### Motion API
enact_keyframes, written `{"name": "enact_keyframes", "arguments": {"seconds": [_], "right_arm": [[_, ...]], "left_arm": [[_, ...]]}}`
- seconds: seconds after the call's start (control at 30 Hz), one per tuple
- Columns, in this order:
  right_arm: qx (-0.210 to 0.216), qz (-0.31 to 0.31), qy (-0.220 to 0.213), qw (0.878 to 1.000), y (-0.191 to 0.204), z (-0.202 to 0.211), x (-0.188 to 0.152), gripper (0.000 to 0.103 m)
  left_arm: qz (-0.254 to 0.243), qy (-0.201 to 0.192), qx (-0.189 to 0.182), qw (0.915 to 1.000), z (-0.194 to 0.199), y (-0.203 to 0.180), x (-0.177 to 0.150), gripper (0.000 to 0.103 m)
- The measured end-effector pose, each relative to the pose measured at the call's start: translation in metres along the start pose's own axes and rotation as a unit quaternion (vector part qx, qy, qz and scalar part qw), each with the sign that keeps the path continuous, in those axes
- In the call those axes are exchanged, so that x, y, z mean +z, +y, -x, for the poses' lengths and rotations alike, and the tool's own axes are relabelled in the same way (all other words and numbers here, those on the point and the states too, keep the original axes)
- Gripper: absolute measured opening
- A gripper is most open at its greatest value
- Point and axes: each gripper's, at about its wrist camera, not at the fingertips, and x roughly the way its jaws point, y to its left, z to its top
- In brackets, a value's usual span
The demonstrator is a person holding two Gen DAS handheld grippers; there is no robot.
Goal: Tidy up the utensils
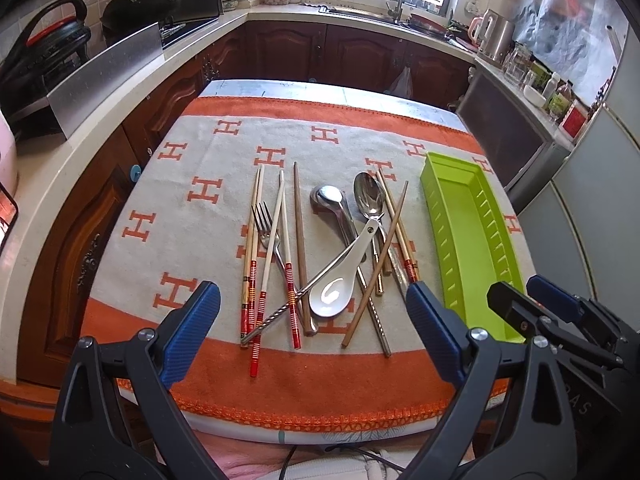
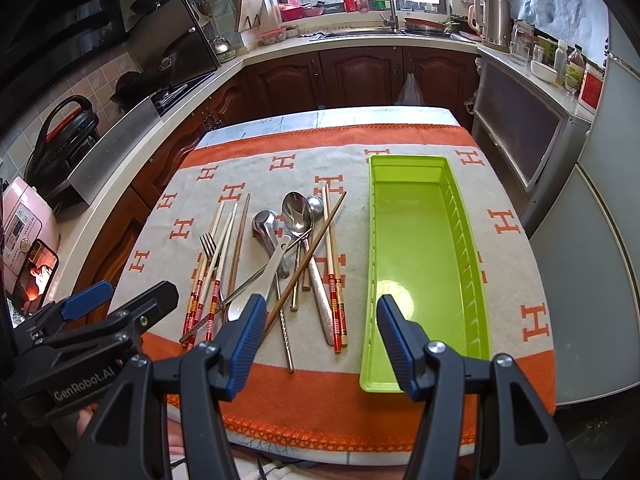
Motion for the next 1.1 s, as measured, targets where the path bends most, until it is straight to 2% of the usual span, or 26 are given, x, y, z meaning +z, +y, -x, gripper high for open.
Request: {"name": "enact_keyframes", "arguments": {"seconds": [0.13,0.4,0.53,0.73,0.87,1.1], "right_arm": [[0.002,-0.004,0.002,1.000,0.002,-0.002,0.001,0.057],[0.015,-0.008,0.022,1.000,0.006,-0.014,0.004,0.057],[0.023,-0.012,0.035,0.999,0.005,-0.024,0.008,0.057],[0.041,-0.022,0.060,0.997,0.000,-0.048,0.018,0.057],[0.055,-0.030,0.076,0.995,-0.002,-0.069,0.027,0.057],[0.086,-0.037,0.105,0.990,0.004,-0.105,0.038,0.057]], "left_arm": [[0.010,-0.001,0.002,1.0000,-0.001,0.009,0.004,0.093],[-0.017,0.010,0.020,0.9996,-0.007,0.019,0.012,0.093],[-0.001,0.021,-0.004,0.9998,-0.016,0.036,0.019,0.093],[0.036,0.020,-0.020,0.9990,-0.031,0.072,0.034,0.093],[0.049,0.032,-0.007,0.9983,-0.049,0.095,0.046,0.092],[0.069,0.091,-0.018,0.9932,-0.103,0.126,0.050,0.074]]}}
